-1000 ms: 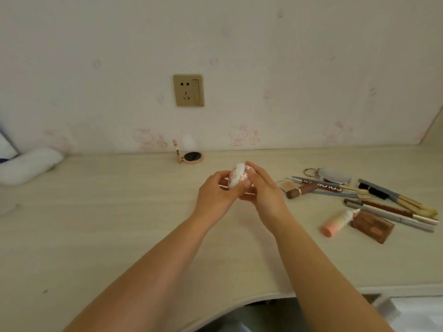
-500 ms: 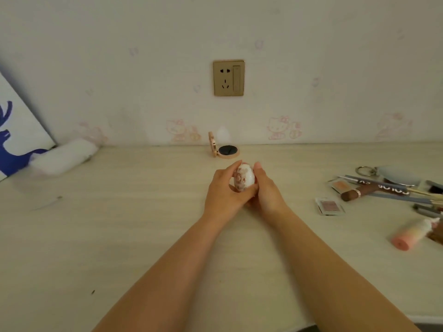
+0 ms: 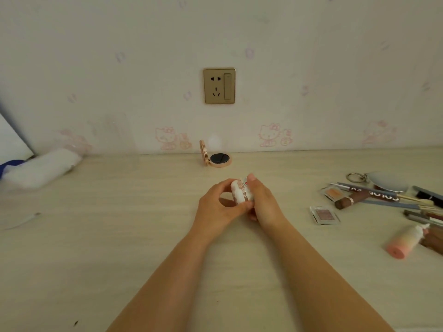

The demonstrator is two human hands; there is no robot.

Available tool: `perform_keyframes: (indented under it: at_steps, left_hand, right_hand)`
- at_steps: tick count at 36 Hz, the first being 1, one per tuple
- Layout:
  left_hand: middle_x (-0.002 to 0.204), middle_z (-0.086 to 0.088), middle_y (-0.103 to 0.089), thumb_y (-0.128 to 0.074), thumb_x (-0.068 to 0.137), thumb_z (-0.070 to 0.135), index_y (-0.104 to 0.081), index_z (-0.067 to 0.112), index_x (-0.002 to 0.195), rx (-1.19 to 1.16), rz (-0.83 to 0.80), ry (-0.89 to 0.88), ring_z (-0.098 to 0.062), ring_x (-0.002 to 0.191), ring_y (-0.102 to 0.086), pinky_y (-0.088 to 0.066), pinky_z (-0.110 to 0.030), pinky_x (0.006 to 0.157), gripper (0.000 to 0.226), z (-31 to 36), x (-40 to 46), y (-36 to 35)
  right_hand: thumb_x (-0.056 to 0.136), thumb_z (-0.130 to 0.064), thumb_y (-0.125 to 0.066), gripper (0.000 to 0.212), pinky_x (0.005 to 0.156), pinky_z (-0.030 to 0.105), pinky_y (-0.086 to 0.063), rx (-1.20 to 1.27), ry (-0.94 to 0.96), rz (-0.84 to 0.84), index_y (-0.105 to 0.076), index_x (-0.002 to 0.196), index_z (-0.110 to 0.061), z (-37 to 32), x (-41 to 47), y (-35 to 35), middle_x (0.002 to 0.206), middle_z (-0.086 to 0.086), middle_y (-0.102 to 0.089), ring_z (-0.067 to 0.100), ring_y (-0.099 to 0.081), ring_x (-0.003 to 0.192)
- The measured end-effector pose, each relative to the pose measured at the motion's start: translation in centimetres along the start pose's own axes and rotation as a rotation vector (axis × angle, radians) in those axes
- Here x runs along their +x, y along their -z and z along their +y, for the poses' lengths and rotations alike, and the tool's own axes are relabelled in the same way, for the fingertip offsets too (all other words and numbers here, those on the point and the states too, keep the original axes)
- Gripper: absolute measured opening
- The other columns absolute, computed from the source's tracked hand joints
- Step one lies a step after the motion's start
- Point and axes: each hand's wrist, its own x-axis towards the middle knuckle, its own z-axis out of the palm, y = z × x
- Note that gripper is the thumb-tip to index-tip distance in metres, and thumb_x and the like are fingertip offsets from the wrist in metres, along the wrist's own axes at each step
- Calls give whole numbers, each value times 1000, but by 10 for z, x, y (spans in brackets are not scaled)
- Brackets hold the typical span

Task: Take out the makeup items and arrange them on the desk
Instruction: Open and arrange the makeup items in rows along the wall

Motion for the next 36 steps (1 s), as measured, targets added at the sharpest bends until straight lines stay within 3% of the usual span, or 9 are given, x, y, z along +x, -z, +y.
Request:
perform_keyframes:
  at_steps: [3,6,10,15,20,24,27,34,36]
  left_hand:
    - [110,18,-62,-80,68,35,-57,45,108,3,5,-5,-5,98,-63,-49,-21,86,48,1,-1,1]
    - [118,18,-59,-82,67,30,-55,40,120,0,-23,-12,-4,93,-64,-50,-23,88,60,1,-2,2]
    - [117,16,-61,-82,65,30,-53,38,126,35,-29,-21,-7,92,-66,-52,-26,88,68,-1,-1,1]
    - [104,13,-64,-86,61,26,-57,45,107,30,-25,19,-3,73,-68,-47,-7,66,57,2,0,4]
    - [92,18,-63,-85,61,30,-54,53,94,29,-2,75,0,72,-66,-44,-3,61,51,4,3,1]
    - [90,18,-62,-84,62,33,-55,47,102,24,5,103,-2,82,-63,-44,-8,66,51,4,5,0]
    - [89,17,-63,-84,61,37,-57,45,103,9,15,117,-1,82,-63,-44,-11,68,51,3,6,0]
    - [90,12,-66,-85,57,44,-57,47,97,-29,71,145,-9,80,-66,-52,-23,77,49,-3,12,-4]
    - [91,13,-66,-84,56,46,-57,45,100,-14,92,146,-10,82,-67,-53,-27,78,52,-5,14,-6]
  right_hand:
    - [96,-38,-43,28,53,16,-34,-39,3,-21,-60,84,-19,-3,-2,1,74,-6,-55,4,-49,61]
    - [96,-42,-39,34,51,21,-33,-23,-35,-16,-59,82,-17,-5,-2,3,70,-3,-52,7,-46,56]
    - [98,-41,-38,30,51,15,-35,-94,-9,4,-57,84,-22,-5,-2,1,75,-7,-54,4,-49,60]
    - [95,-49,-33,41,61,24,-36,-155,-48,-25,-63,96,-20,-7,0,1,93,1,-68,10,-55,68]
    - [96,-47,-27,47,38,20,-27,-49,-229,-62,-63,86,-18,-16,5,1,46,-7,-51,5,-37,35]
    - [96,-46,-27,48,35,15,-18,58,-289,-81,-57,73,-16,-19,8,0,45,-1,-39,9,-27,34]
    - [96,-46,-27,46,35,14,-15,101,-311,-88,-54,75,-15,-17,11,0,49,1,-36,9,-24,35]
    - [97,-45,-26,47,33,13,-17,206,-366,-72,-56,84,-11,-17,18,-1,47,2,-46,9,-28,33]
    - [97,-45,-26,49,34,15,-22,221,-358,-64,-58,86,-10,-16,19,-3,55,7,-52,11,-32,35]
